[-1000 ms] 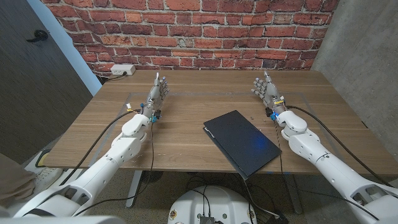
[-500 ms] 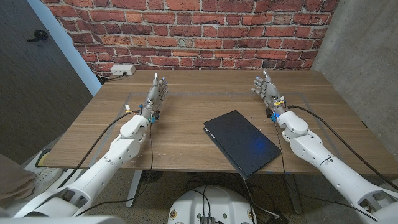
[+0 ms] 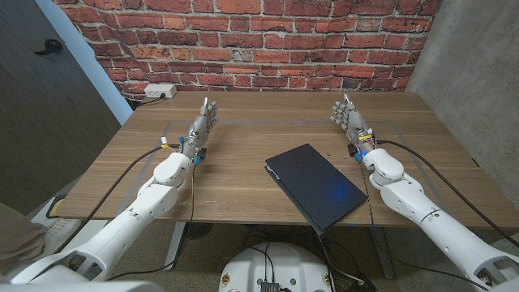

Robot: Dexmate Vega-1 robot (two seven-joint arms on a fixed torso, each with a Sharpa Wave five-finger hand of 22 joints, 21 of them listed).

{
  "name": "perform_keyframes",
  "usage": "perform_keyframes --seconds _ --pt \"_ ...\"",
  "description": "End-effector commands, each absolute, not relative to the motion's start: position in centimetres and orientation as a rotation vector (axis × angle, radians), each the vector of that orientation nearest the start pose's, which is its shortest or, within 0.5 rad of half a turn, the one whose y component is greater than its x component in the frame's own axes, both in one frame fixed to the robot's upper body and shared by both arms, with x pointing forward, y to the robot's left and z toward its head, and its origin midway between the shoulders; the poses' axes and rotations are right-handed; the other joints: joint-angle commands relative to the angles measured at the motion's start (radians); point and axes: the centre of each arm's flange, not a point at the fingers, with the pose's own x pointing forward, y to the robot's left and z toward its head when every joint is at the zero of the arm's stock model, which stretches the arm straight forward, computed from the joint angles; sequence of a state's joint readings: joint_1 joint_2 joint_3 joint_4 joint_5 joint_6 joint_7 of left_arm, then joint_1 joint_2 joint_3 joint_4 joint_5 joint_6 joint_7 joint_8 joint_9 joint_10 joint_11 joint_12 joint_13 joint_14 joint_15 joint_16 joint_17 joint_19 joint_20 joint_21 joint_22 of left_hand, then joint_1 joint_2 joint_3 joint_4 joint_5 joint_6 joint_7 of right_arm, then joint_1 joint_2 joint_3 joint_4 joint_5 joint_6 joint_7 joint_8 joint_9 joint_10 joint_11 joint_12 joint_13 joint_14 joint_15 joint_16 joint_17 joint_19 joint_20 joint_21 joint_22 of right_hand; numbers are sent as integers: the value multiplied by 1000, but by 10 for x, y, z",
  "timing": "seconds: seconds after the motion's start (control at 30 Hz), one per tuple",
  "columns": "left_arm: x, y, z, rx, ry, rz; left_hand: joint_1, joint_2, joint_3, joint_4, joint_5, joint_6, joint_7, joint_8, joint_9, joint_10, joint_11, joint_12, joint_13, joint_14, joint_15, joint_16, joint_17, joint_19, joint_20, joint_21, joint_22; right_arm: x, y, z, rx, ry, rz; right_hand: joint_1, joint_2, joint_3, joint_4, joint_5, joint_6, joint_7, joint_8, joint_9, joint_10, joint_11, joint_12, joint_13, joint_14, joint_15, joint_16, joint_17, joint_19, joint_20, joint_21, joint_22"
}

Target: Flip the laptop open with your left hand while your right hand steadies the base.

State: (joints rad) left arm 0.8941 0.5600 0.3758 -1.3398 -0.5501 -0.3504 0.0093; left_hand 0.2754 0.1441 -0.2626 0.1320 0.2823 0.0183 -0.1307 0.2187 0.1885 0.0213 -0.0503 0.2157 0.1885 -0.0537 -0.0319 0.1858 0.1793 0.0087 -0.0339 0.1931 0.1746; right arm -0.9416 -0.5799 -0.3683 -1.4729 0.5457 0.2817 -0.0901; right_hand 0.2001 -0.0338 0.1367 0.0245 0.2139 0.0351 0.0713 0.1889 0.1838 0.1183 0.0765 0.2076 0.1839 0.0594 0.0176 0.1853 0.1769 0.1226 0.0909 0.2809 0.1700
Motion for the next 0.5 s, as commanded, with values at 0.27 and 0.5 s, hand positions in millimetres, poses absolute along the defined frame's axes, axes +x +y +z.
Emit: perform_keyframes --seconds 0.27,0.5 --pt "614 302 -38 198 -673 -202 9 4 7 -4 -4 13 -3 5 4 9 -2 4 2 4 -59 4 2 11 -40 7 2 606 -278 -45 -69 -632 156 19 -2 2 -13 2 -8 3 6 5 1 -1 3 5 -11 1 -3 2 -11 -7 -12 6" --pt "611 298 -41 199 -674 -208 12 5 9 -4 -5 14 -4 3 4 9 -3 3 2 4 -58 4 2 11 -41 6 2 597 -281 -47 -66 -638 177 22 -2 1 -15 1 -11 5 6 5 -4 3 1 5 -16 4 -4 3 -15 -7 -17 6"
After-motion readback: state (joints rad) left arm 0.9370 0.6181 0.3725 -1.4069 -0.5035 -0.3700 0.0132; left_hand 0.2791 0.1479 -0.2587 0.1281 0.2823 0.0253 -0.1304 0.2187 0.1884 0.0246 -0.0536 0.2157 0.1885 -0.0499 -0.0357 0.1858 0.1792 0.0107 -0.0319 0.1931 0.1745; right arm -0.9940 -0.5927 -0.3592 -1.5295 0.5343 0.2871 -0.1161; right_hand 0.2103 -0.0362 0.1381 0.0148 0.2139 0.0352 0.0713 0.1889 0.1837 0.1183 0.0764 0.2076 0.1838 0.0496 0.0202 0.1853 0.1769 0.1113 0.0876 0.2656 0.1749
